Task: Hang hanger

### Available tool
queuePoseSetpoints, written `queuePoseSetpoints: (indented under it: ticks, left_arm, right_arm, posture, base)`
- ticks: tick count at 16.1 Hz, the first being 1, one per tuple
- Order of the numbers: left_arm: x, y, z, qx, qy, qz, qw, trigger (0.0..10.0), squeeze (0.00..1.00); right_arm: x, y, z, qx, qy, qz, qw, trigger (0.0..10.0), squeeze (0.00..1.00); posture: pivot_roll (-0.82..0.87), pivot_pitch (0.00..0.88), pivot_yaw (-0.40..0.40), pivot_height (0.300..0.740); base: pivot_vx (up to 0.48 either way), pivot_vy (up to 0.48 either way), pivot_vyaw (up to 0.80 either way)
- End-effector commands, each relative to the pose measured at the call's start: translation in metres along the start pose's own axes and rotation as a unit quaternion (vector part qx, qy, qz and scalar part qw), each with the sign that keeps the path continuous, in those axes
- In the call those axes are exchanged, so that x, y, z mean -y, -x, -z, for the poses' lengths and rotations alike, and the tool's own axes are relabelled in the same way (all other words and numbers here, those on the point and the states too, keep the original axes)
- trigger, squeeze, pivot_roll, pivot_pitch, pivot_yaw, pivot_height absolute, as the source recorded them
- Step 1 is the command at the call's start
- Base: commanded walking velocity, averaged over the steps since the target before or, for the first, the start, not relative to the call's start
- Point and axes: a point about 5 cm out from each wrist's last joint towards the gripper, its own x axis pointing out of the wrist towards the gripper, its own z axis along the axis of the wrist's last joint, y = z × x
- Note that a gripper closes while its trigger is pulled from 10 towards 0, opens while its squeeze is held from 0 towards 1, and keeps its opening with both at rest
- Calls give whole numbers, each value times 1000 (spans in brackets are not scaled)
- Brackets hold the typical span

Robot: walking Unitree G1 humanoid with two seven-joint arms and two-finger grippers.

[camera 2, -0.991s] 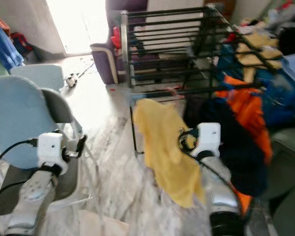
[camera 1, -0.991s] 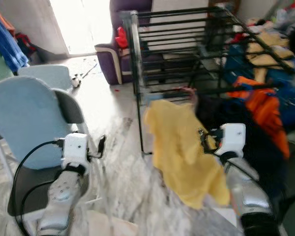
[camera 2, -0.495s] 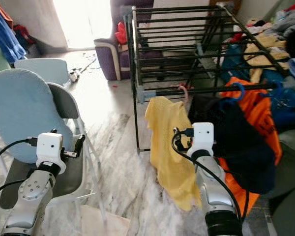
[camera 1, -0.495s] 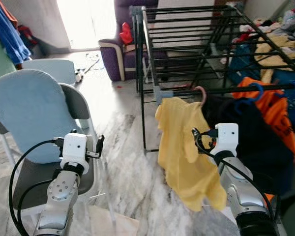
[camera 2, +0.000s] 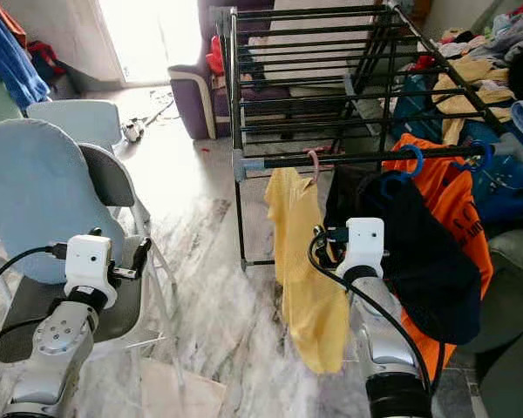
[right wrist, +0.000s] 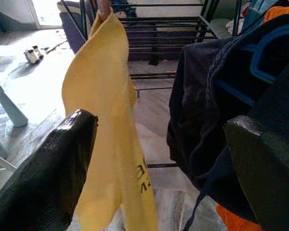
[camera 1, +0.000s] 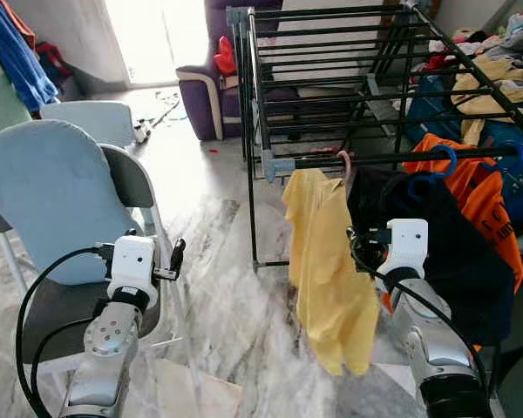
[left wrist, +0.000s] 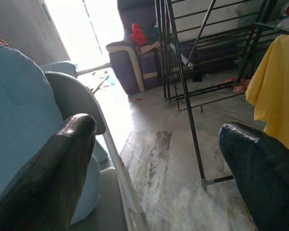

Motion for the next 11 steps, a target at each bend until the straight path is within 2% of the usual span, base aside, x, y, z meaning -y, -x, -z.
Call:
queuePoseSetpoints:
  ticks: [1,9,11]
  left_arm:
    - [-4,0,0,0,-6,-9,1000,10000,0]
    - [-12,1,4,-12,-10,-42,999,10000,0]
    - [-15,2,5,-14,-12,-50,999,10000,0]
  right_arm:
    - [-1,-3,-3,3,-1,-1,1000,10000,0]
    - [-5,-5,-2,-5,-11,-14,1000,10000,0]
    - [-17,-4,-5,-4,-37,-57,998,10000,0]
  posture:
    - [-84,0,44,740]
    - [-85,0,38,740]
    - [-84,0,38,740]
  base:
    - [0,0,0]
    - [0,0,0]
    - [0,0,0]
